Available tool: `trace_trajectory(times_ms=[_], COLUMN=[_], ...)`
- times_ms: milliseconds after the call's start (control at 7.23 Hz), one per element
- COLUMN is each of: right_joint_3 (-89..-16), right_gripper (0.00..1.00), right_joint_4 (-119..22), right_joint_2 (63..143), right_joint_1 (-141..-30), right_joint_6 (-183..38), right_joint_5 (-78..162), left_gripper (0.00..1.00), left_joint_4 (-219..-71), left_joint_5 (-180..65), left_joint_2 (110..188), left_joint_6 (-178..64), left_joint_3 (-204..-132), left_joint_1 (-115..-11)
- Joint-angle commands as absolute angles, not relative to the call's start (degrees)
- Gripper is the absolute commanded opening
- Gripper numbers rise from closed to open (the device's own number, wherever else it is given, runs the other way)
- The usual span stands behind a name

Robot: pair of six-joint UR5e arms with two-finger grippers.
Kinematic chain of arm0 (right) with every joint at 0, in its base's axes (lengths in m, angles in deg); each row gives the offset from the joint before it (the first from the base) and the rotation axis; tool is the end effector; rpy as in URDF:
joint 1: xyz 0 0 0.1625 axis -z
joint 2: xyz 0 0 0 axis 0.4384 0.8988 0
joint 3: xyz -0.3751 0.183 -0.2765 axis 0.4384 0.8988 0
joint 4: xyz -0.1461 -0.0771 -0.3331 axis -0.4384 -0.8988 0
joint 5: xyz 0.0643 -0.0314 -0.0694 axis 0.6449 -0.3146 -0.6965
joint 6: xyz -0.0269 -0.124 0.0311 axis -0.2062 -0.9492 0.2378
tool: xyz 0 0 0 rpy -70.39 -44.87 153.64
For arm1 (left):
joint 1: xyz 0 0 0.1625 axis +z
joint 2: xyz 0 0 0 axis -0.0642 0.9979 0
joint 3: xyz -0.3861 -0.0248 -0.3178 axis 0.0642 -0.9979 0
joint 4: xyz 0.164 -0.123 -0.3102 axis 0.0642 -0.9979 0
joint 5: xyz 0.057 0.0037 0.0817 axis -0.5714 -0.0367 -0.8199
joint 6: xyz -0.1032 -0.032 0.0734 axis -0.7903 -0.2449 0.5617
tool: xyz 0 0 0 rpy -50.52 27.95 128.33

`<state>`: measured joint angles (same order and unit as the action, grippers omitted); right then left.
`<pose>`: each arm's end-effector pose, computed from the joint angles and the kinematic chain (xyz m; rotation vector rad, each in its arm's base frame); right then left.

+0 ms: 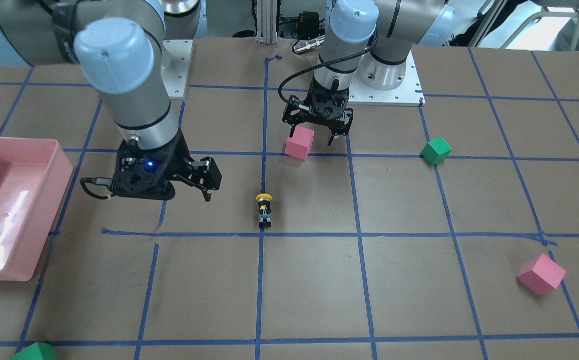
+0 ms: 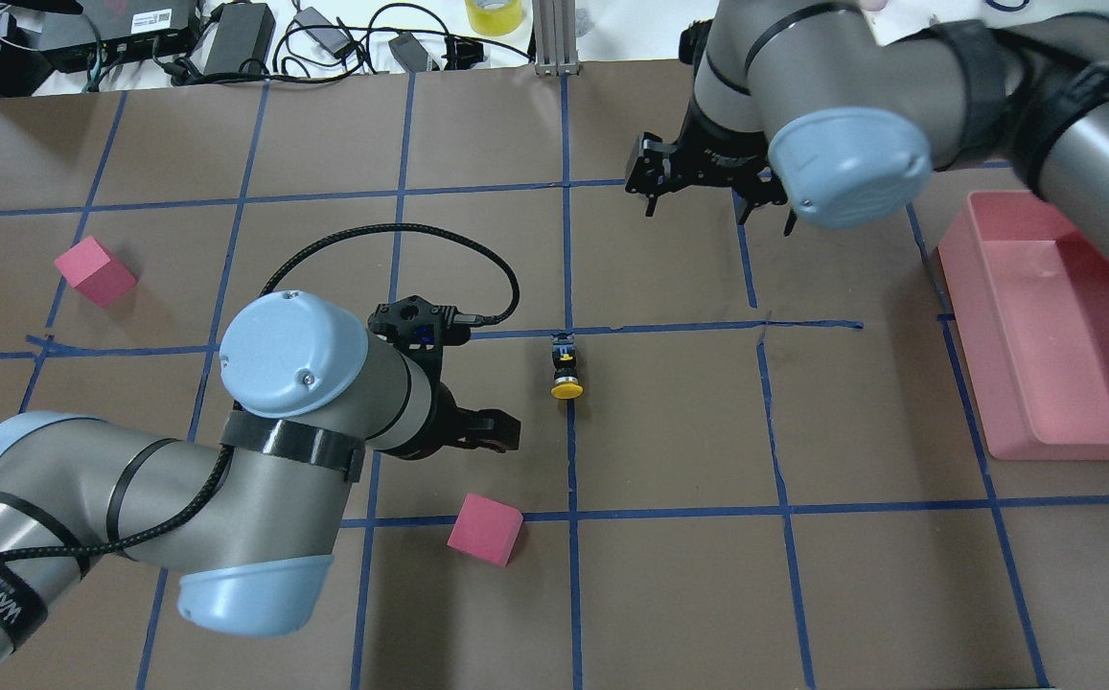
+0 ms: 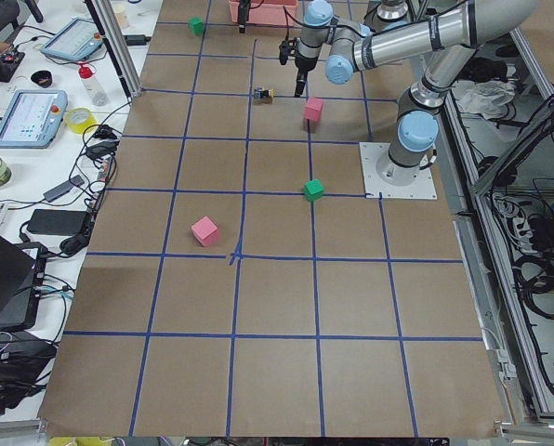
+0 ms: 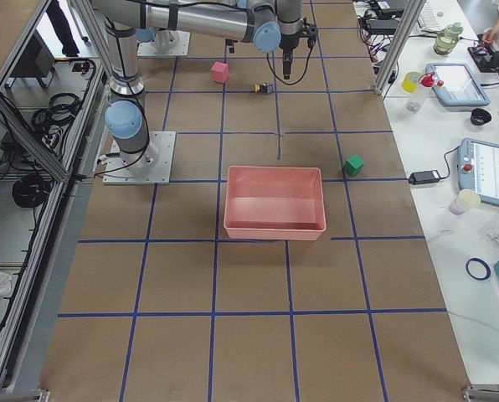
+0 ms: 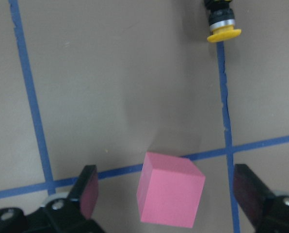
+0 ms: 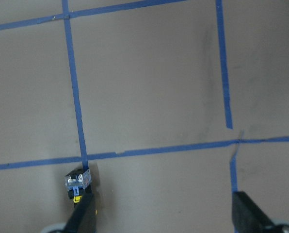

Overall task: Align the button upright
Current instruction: 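Set the button down and open the right gripper while the left gripper approaches it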

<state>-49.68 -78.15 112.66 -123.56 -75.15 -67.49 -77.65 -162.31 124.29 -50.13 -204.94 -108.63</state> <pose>0.2112 -0.5234 0.4689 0.1707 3.0630 -0.1232 -0.2372 -0.3146 0.3601 -0.1960 -2.9903 0.1763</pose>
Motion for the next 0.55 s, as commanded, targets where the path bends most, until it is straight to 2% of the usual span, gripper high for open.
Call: trace_trajectory(times_ms=[0,138,415], right_joint_3=[-39.7,-36.9,-37.1], right_gripper=[1.00,1.00,1.00], right_joint_4=[-63.8,-57.1,-56.5], right_joint_2=[115.2,115.4,115.4], right_joint_1=[-121.9,-120.5,-116.2], right_joint_6=[-76.6,-76.7,-84.4], right_joint_5=[-67.6,-68.3,-68.5], left_gripper=[1.00,1.00,1.00], left_joint_4=[-73.4,-69.4,-62.3], left_joint_5=[-162.4,-162.6,-162.7], left_joint_2=[128.9,131.1,134.9], left_joint_6=[-50.7,-52.5,-55.9], left_joint_3=[-203.8,-203.8,-203.8], left_joint_1=[-109.1,-110.8,-113.4])
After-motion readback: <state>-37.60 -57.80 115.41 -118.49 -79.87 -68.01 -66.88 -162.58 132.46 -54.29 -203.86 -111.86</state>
